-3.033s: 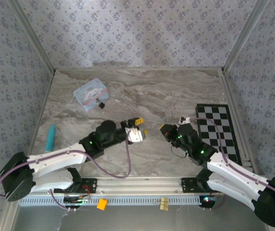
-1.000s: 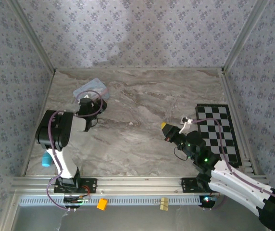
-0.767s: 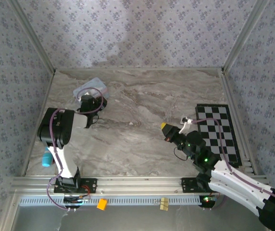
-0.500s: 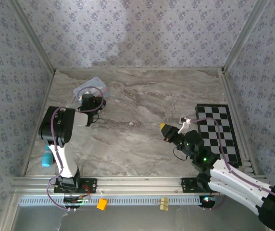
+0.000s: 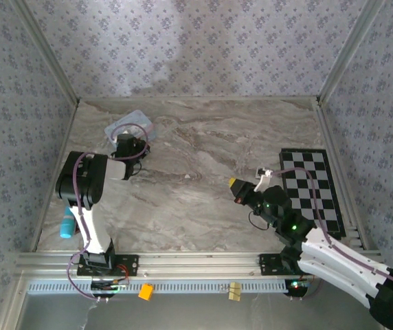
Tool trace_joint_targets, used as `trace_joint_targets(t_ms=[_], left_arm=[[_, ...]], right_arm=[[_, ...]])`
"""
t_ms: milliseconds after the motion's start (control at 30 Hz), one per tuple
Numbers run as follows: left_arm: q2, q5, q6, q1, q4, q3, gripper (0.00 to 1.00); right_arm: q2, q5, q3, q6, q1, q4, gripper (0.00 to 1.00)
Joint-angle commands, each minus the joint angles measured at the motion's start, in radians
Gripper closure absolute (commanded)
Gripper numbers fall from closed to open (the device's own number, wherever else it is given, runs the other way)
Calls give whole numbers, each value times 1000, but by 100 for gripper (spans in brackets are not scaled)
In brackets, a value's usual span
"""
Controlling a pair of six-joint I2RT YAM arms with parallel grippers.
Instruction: Unlock the padlock with the key
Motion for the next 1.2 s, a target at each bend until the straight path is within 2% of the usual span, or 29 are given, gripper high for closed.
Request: trace_joint_targets(t_ms=[0, 233, 467, 567, 867, 1067, 1167], left_arm=[[-46, 74, -8, -6, -15, -30, 100], [-126, 158, -45, -51, -66, -79, 100], [-301, 141, -67, -134, -219, -144, 100], [-361, 172, -76, -182, -257, -158, 100], [-467, 176, -292, -288, -177, -292, 100], [-490, 154, -356, -358, -167, -315, 100], [-479, 146, -401, -382, -102, -338, 100]], right_arm=[[-27, 17, 25, -13, -8, -71, 100], [-37, 27, 15, 10, -18, -98, 100], [-37, 32, 1, 24, -24, -106, 100], [-37, 35, -9, 36, -25, -104, 100], [-18, 48, -55, 86, -20, -35, 100], [46, 63, -67, 107, 15, 45, 100], [103, 78, -79, 136, 36, 91, 100]])
